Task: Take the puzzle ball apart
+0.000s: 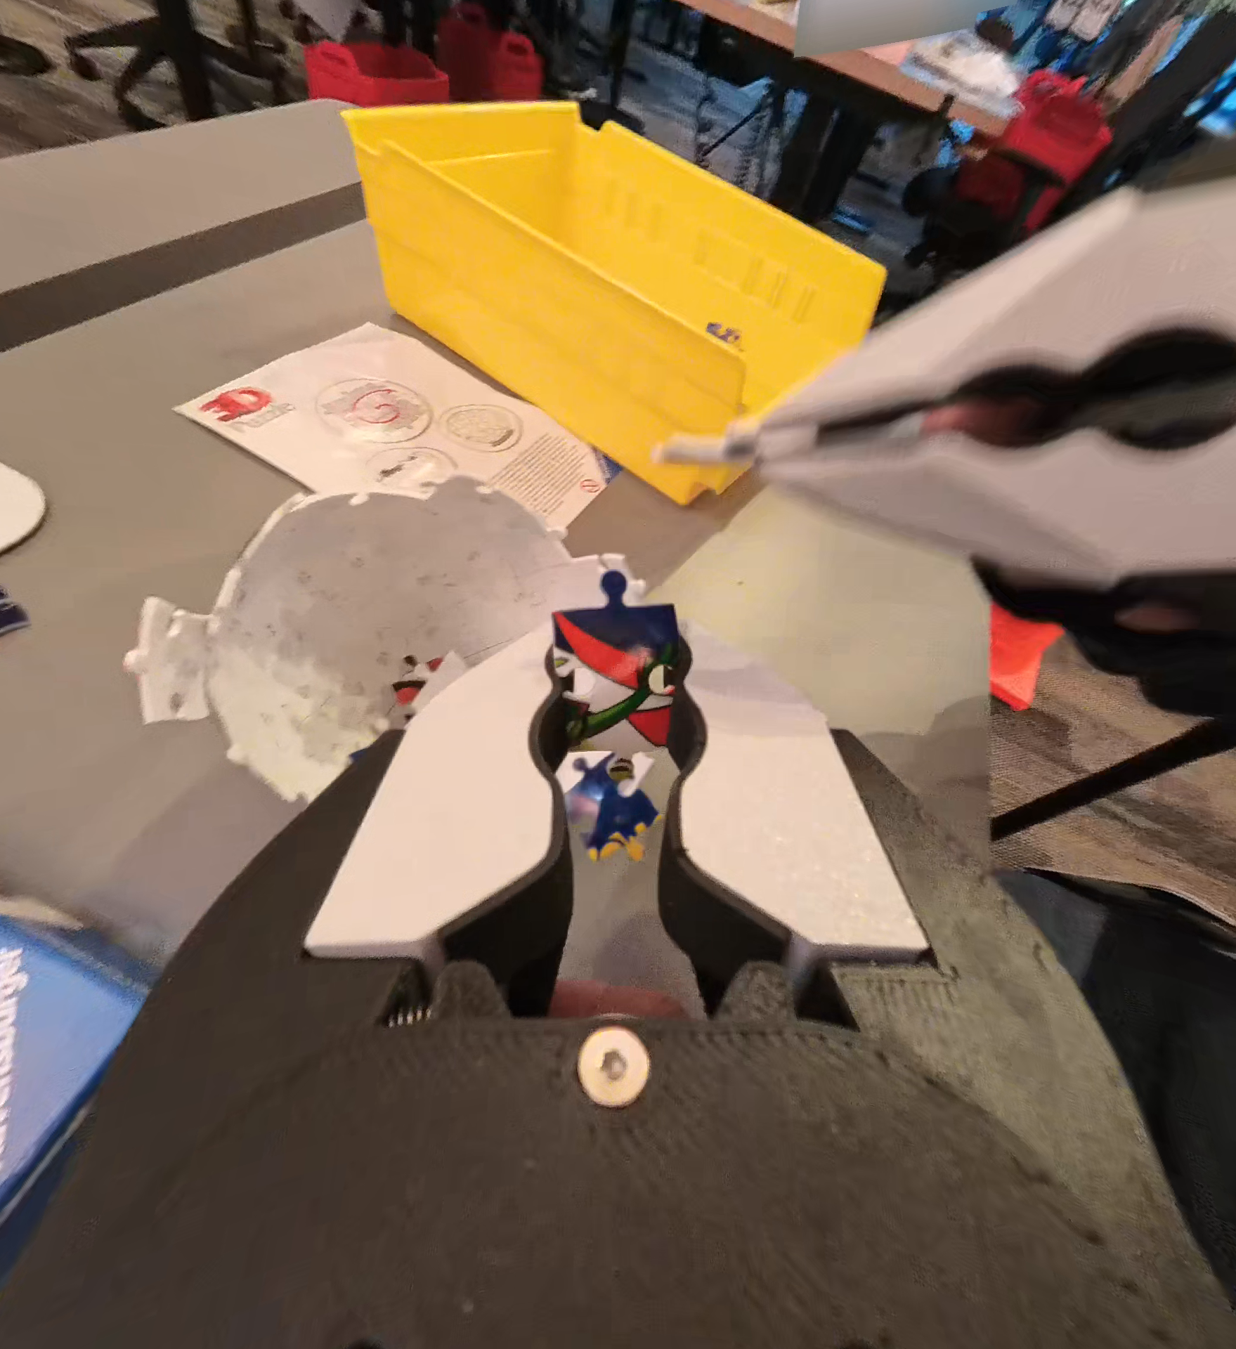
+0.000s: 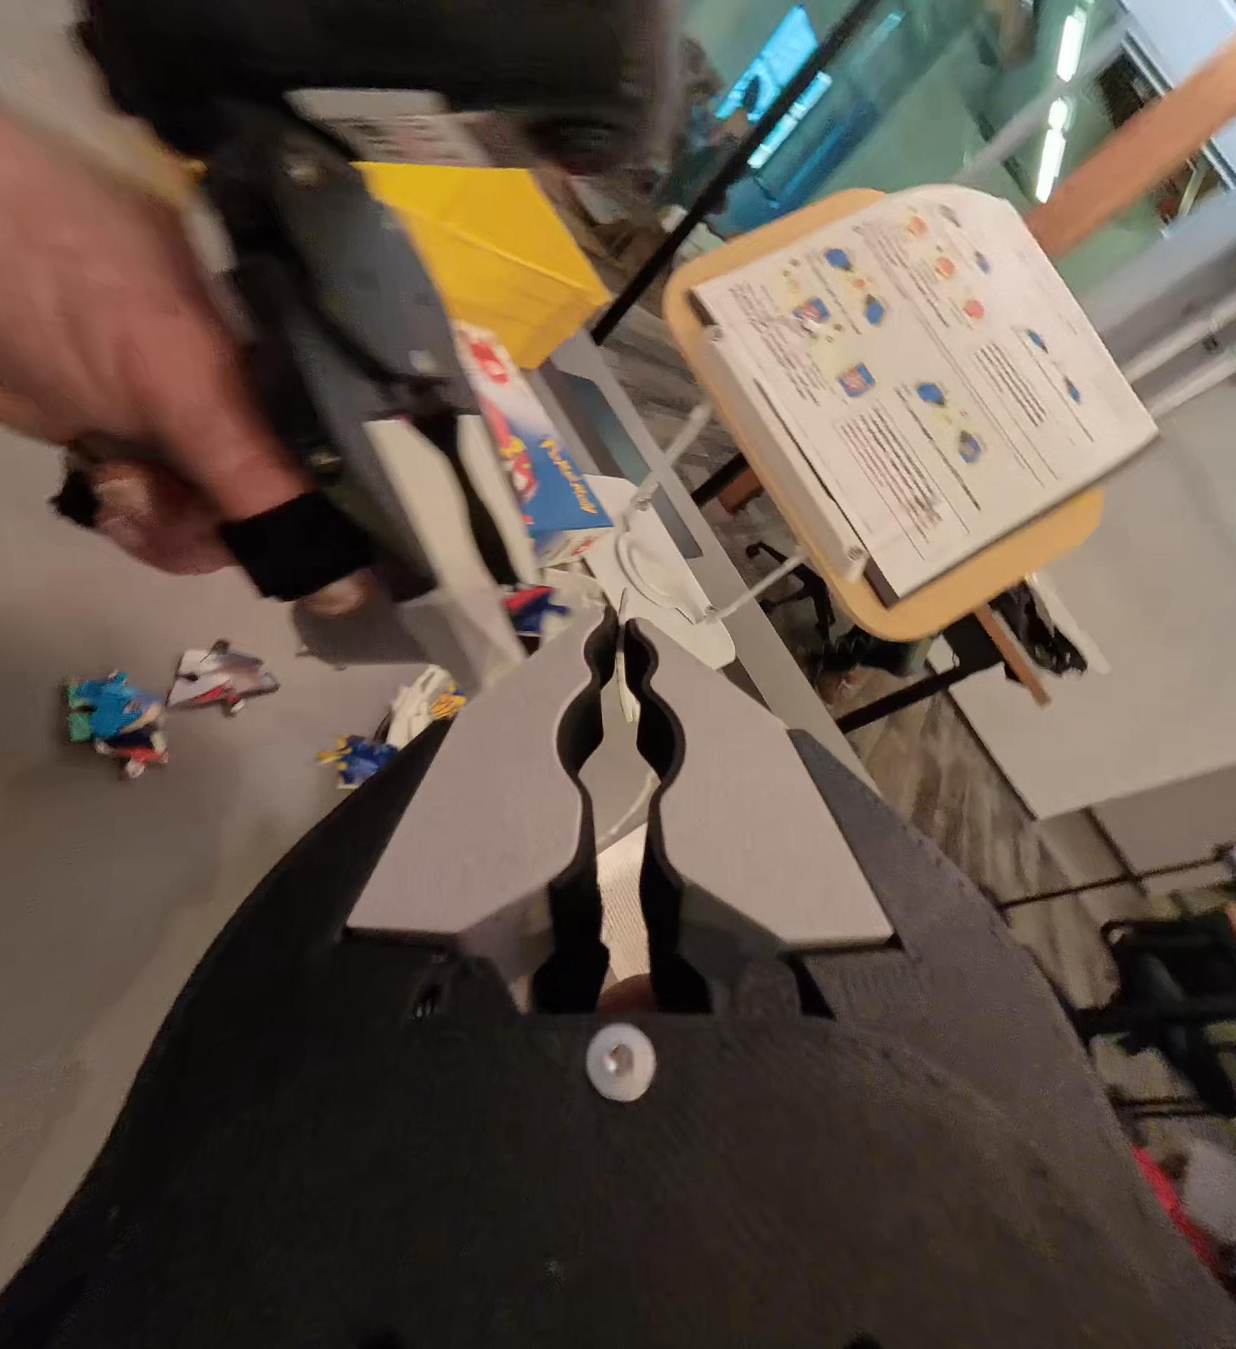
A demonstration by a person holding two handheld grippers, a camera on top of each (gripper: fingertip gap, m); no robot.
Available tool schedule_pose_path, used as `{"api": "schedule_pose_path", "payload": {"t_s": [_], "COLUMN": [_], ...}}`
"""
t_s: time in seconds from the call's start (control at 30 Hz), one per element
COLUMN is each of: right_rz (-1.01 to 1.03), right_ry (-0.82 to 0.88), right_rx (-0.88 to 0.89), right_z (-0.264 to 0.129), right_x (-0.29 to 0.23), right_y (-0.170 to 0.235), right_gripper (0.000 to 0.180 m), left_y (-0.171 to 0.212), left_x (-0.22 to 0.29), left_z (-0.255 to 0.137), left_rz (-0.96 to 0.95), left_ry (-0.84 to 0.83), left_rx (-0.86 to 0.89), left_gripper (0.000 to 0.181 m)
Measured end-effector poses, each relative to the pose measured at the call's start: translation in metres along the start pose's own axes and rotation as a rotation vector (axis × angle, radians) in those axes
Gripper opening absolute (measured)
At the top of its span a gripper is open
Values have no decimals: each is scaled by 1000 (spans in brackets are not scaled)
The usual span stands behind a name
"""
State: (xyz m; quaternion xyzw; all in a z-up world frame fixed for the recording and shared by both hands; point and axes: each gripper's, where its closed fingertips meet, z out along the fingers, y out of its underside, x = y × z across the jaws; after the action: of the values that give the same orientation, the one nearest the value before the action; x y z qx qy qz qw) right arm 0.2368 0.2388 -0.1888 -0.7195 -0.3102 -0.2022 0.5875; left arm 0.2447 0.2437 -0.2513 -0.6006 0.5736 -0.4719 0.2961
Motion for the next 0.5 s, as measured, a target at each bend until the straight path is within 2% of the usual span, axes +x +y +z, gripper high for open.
{"api": "schedule_pose_path", "payload": {"t_s": [0.07, 0.17, 0.3, 0.33, 0.37, 0.4, 0.5], "right_rz": [97, 261, 451, 475, 522, 560, 535], "right_ry": [-21, 24, 179, 209, 205, 199, 243], "right_rx": [13, -3, -196, -288, -386, -446, -481], "right_z": [-3, -12, -33, -38, -42, -45, -58], "right_x": [6, 41, 118, 130, 133, 135, 143], "right_y": [3, 23, 111, 141, 170, 191, 206], "right_gripper": [0, 0, 0, 12, 44, 60, 56], "left_y": [-1, 4, 7, 9, 10, 11, 11], "left_x": [-2, -15, -17, -17, -17, -16, -14], "left_z": [-5, -10, -15, -15, -14, -13, -11], "left_rz": [-47, 103, 163, 170, 181, 194, 244], "left_ry": [4, -110, -136, -139, -141, -142, -164], "left_rx": [23, -23, -36, -41, -44, -47, -54], "left_gripper": [23, 23, 23, 23, 23, 23, 23]}}
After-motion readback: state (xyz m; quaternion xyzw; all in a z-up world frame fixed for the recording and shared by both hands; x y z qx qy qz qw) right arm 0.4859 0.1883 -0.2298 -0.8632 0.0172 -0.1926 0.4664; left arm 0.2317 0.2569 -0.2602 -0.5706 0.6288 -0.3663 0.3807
